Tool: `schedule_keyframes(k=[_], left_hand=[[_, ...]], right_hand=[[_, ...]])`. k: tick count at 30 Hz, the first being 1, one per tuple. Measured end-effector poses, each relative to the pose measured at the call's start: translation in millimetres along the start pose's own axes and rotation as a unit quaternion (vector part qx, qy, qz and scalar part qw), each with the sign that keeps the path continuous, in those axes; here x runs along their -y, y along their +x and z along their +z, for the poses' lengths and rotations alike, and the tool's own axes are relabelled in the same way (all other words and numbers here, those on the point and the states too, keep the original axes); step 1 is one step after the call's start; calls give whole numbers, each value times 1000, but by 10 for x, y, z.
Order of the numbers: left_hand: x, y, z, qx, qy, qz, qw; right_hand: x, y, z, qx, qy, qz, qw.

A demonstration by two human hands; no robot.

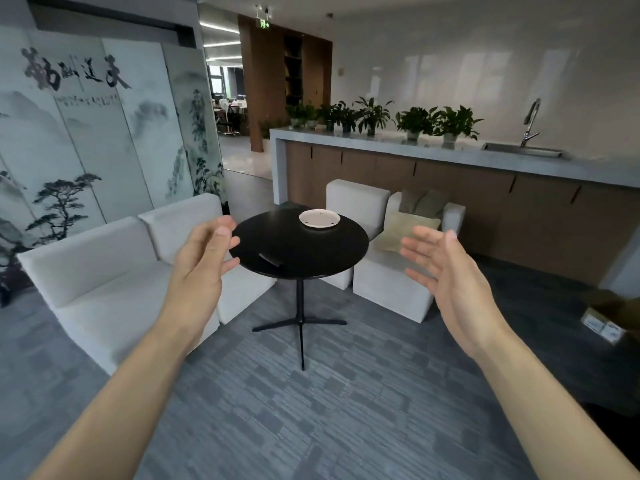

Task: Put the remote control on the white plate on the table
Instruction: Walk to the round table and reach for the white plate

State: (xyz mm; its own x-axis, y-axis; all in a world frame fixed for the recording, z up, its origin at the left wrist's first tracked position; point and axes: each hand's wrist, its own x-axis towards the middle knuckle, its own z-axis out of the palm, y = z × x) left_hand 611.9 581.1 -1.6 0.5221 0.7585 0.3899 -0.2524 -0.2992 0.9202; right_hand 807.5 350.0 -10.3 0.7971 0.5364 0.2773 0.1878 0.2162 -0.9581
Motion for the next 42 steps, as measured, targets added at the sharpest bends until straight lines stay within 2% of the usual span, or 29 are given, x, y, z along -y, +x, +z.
schedule_keyframes(k=[8,17,25,31,35,42], left_hand=[[957,1528,373,4,17,-8,1000],[1662,3450,968,-5,20,-11,1000],[2385,4863,1172,-7,35,-23,999],[3265,6029,1293,13,23,-39,999],[3879,6970,1377,27,-10,-61,998],[4631,8009,1658,62,-7,-107,992]], right_hand=[[-836,1728,183,-7,13,0,1000],[-1404,3930,328,4,48,-1,999],[-1951,5412,665,33,29,4,999],[-2597,6452,997,14,17,14,1000],[-2987,7155,1195,-27,17,32,999],[-3490,8067,1421,-68,5,60,996]])
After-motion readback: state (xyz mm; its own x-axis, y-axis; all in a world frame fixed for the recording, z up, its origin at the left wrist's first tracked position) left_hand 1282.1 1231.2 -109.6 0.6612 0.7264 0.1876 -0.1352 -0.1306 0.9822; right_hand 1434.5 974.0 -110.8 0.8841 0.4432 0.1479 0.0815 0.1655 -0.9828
